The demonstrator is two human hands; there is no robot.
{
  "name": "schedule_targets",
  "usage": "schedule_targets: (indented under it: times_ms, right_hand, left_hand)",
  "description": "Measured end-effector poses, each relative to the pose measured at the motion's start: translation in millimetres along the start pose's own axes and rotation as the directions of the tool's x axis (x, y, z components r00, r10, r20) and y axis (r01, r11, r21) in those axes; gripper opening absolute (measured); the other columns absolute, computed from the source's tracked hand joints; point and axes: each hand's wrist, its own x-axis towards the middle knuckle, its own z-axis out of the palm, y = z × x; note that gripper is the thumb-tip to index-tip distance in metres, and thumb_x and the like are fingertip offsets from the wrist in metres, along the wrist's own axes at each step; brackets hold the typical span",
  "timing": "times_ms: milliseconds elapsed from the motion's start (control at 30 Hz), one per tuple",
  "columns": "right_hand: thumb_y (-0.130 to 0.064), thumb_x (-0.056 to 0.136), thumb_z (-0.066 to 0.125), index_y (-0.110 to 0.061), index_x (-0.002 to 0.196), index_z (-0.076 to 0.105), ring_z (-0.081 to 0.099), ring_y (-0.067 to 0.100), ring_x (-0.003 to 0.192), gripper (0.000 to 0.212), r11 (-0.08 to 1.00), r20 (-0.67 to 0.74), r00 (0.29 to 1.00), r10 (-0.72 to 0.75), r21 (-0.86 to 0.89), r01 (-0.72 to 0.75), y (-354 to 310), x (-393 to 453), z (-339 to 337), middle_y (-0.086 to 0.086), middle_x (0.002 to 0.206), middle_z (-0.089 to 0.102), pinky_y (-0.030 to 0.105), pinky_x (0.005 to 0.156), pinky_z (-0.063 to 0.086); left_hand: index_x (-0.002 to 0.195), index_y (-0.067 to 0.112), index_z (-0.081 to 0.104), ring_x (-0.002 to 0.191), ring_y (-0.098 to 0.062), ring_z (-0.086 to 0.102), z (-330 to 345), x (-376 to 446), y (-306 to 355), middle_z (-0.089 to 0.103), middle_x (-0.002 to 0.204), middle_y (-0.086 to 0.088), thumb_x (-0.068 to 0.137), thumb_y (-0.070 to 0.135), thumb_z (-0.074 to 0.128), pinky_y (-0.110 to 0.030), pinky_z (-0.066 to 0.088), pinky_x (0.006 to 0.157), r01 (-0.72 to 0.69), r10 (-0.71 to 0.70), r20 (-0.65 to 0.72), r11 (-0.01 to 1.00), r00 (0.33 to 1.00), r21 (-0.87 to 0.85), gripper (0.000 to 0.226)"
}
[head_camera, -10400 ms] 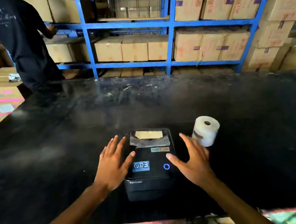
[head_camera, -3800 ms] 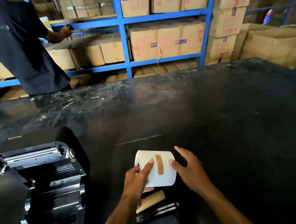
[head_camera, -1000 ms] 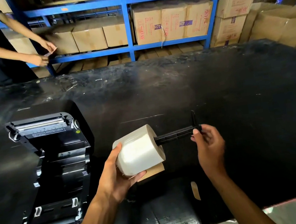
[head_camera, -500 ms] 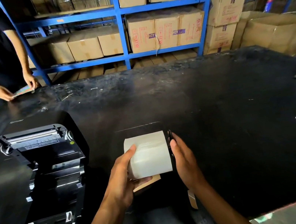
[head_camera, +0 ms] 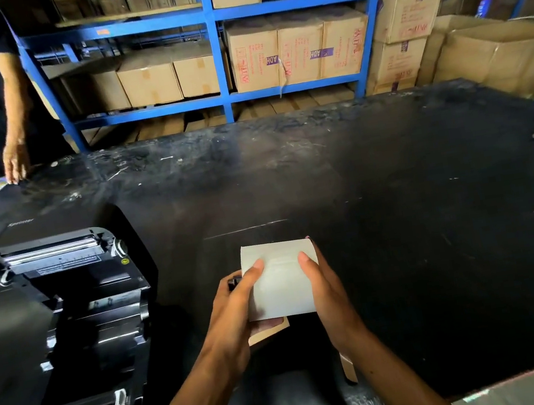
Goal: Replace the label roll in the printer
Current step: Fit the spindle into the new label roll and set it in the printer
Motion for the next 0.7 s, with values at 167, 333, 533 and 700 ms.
schedule_targets:
  times_ms: [167,333,533,700]
  right_hand:
    - [-0.052,0.087,0.048,-0.024,0.111,0.065,0.069,0.024,0.098,0.041,0.976,-0.080,0.986,0.149,0.170,-0.134,-1,18,-2,0.007,0.109,0.073,0.045,0.092,0.054]
    - [-0.054,0.086,0.049,-0.026,0.109,0.068,0.066,0.032,0.104,0.040,0.920,-0.131,0.955,0.267,0.328,-0.213,4,38,-12,0.008,0.110,0.073,0.058,0.099,0.047]
    - [-0.056,0.085,0.049,-0.027,0.105,0.067,0.066,0.031,0.100,0.039,0.901,-0.161,0.940,0.302,0.369,-0.226,7,45,-17,0.010,0.109,0.071,0.057,0.097,0.048]
    - [-0.056,0.084,0.050,-0.027,0.108,0.066,0.065,0.032,0.104,0.041,0.897,-0.163,0.935,0.314,0.373,-0.236,15,46,-16,0.010,0.111,0.071,0.058,0.098,0.047]
  left_hand:
    - [0.111,0.030,0.061,0.098,-0.021,0.070,-19,19,15,0.072,0.107,-0.004,0.085,0.062,0.047,-0.039,0.060,0.072,-0.013,-0.024,0.169,0.976,0.985,0.215,0.044]
    - [0.099,0.017,0.072,0.101,-0.020,0.067,-62,79,0,0.074,0.104,-0.007,0.088,0.024,0.064,-0.027,0.049,0.082,-0.174,0.252,-0.044,0.774,0.967,0.609,0.016]
    - [0.108,0.015,0.071,0.100,-0.019,0.065,-87,125,-39,0.072,0.110,-0.007,0.076,0.023,0.073,-0.029,0.051,0.084,-0.176,0.122,0.147,0.269,0.982,0.947,0.033]
    - [0.118,0.014,0.061,0.119,-0.026,0.051,-83,139,-51,0.056,0.121,-0.009,0.079,0.029,0.070,-0.035,0.047,0.091,-0.290,0.083,0.290,-0.022,0.953,0.957,0.043]
